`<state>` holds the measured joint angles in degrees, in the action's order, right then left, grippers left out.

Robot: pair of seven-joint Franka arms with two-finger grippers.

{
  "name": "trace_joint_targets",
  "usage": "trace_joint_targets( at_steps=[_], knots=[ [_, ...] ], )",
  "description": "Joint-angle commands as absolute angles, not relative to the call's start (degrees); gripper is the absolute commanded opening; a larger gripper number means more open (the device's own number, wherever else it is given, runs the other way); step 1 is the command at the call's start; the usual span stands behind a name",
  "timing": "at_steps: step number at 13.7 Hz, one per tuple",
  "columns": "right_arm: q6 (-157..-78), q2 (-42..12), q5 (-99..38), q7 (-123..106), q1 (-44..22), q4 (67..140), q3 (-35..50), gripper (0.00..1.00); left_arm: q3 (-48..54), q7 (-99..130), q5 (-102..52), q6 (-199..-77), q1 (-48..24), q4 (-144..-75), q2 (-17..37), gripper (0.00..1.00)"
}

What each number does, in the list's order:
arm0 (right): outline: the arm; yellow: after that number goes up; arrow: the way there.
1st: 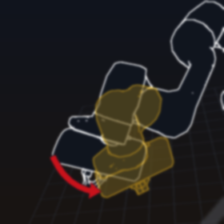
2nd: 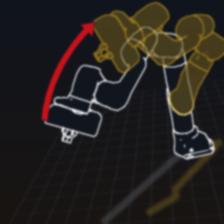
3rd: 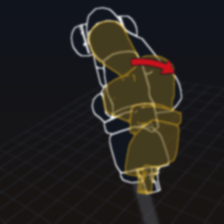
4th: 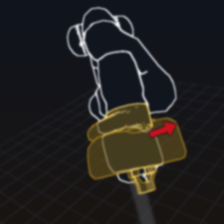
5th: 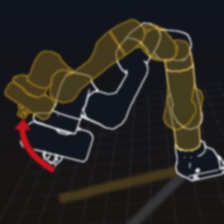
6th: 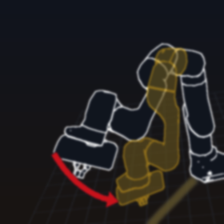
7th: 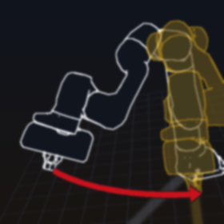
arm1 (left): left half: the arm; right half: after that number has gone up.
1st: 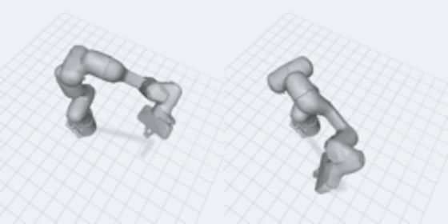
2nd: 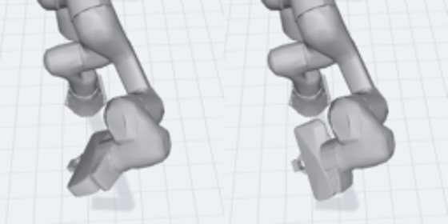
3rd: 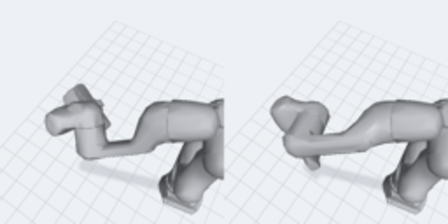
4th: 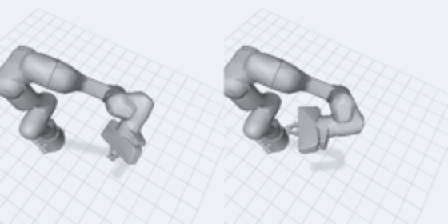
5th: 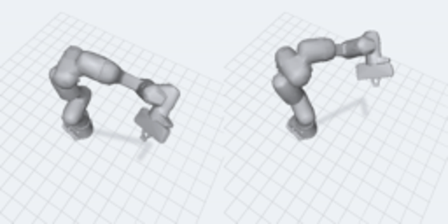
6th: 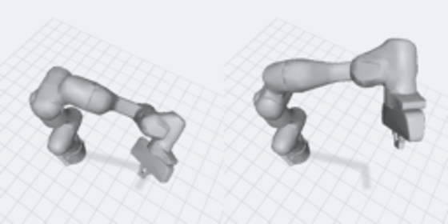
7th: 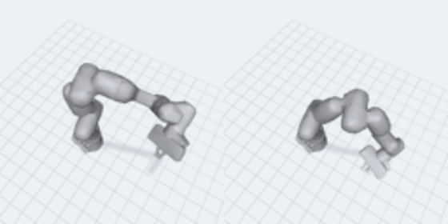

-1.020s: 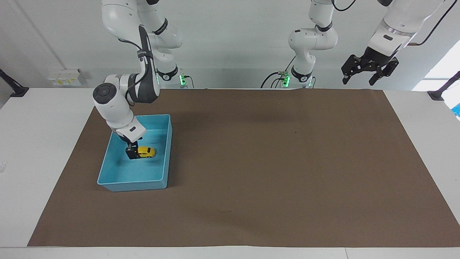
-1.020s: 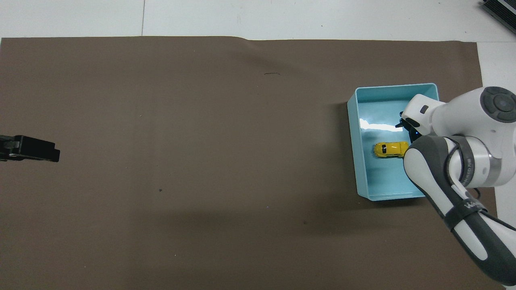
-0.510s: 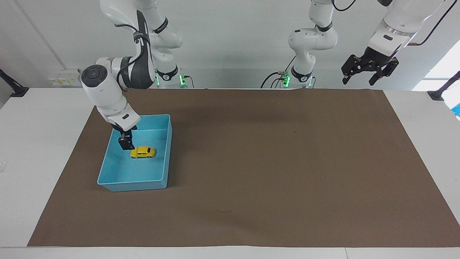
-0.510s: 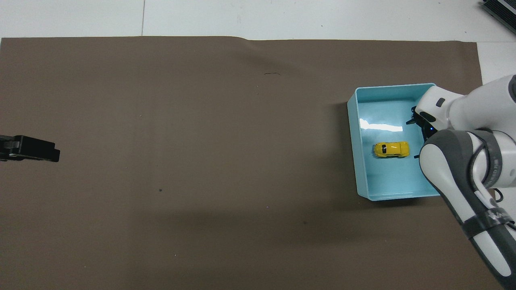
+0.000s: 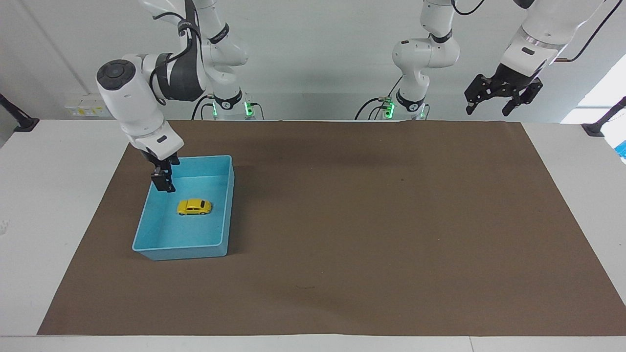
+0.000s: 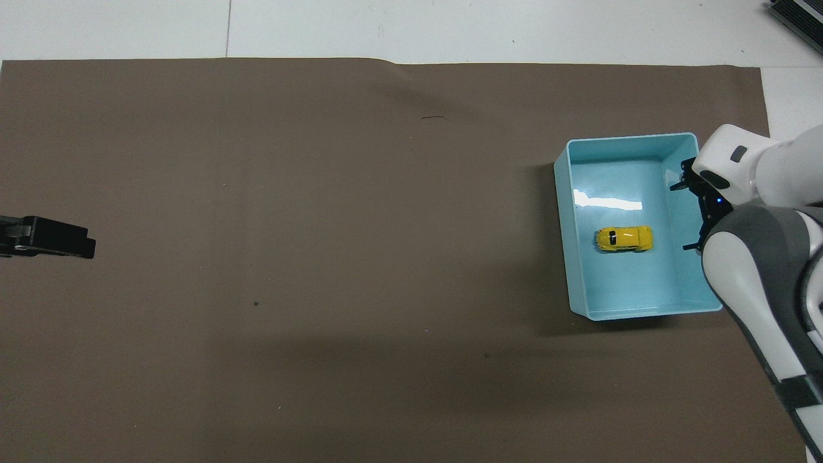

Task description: Wind up and store yellow beetle car

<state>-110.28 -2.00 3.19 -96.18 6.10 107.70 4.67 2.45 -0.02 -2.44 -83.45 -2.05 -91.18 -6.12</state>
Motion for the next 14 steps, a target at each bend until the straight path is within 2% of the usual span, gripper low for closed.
trace_joint_targets(
  at_steps=[1, 14],
  knots=[
    [-108.46, 0.09, 2.46, -95.54, 6.42, 107.75, 5.01, 1.00, 2.46, -0.53, -2.90, -83.50, -1.67, -91.32, -6.42, 1.00],
    [-108.28, -0.70, -0.88, -88.15, 4.83, 103.98, 6.15, 1.00, 2.46, -0.53, -2.90, -83.50, -1.67, -91.41, -6.42, 1.00]
  ],
)
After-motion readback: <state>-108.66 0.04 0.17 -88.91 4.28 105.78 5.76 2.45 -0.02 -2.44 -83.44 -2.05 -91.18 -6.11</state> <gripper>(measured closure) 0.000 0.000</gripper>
